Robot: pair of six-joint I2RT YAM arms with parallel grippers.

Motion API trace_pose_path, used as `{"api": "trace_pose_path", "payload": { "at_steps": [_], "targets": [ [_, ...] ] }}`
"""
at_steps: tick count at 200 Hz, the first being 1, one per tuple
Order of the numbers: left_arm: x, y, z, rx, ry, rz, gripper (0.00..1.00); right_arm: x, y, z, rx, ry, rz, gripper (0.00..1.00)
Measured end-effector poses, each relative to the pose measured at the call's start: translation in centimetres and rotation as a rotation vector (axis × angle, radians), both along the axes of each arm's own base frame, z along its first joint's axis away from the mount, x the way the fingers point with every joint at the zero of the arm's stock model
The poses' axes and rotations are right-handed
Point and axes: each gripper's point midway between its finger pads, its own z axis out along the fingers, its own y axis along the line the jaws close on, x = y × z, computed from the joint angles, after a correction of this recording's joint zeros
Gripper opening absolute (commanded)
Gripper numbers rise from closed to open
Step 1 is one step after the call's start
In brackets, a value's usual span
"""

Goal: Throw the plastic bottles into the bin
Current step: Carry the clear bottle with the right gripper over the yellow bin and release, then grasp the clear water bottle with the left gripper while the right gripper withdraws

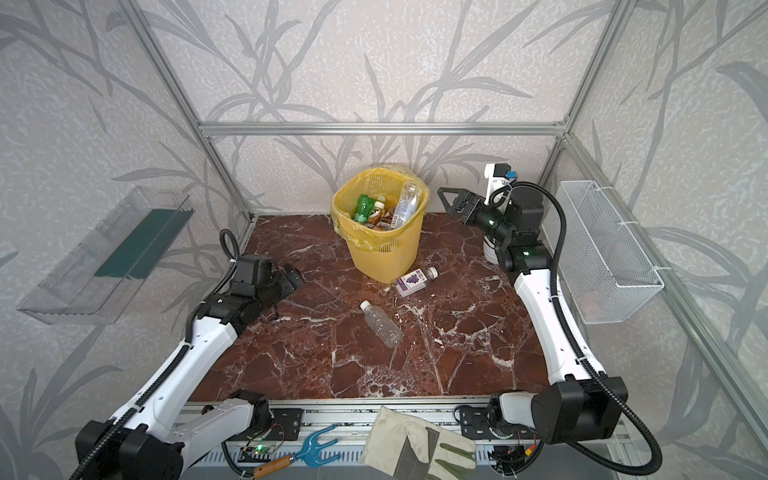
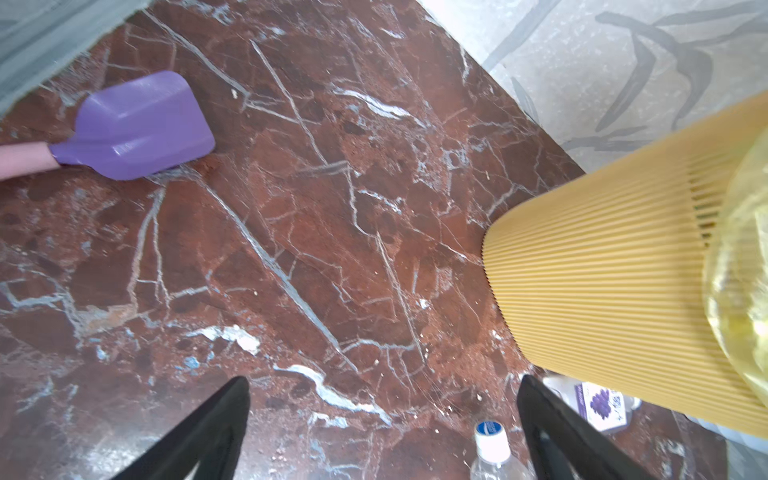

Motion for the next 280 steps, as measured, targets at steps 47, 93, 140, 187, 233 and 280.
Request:
{"api": "trace_pose_path", "payload": {
  "at_steps": [47,93,140,187,233,280],
  "targets": [
    [-1.6,-5.0,-0.8,-0.115,0.017,-0.037,0.99,-3.3,-2.0,-9.4,-0.143,0.124,-0.057,0.99],
    [-2.7,-9.5,-3.8,-0.177,0.133,-0.064,0.99,-6.4,-5.2,-16.7,-0.222,0.240,-0.161,0.99],
    [-3.6,-14.3,-7.3,-0.199,0.293,-0.122,0.99,-8.5,-8.2,-20.3,-0.211,0.297,-0.264,0.99],
    [-3.9,-19.5,-9.6,-0.231,0.429,-0.188,0.99,-9.1,-9.2,-21.4,-0.200,0.314,-0.291,0.99],
    [-5.6,-21.6,-10.5,-0.273,0.507,-0.180,0.99,-9.5,-9.3,-21.2,-0.196,0.295,-0.290,0.99],
    [-5.7,-24.2,-10.3,-0.308,0.551,-0.190,0.99,-9.7,-9.3,-21.8,-0.196,0.303,-0.277,0.99]
  ]
}}
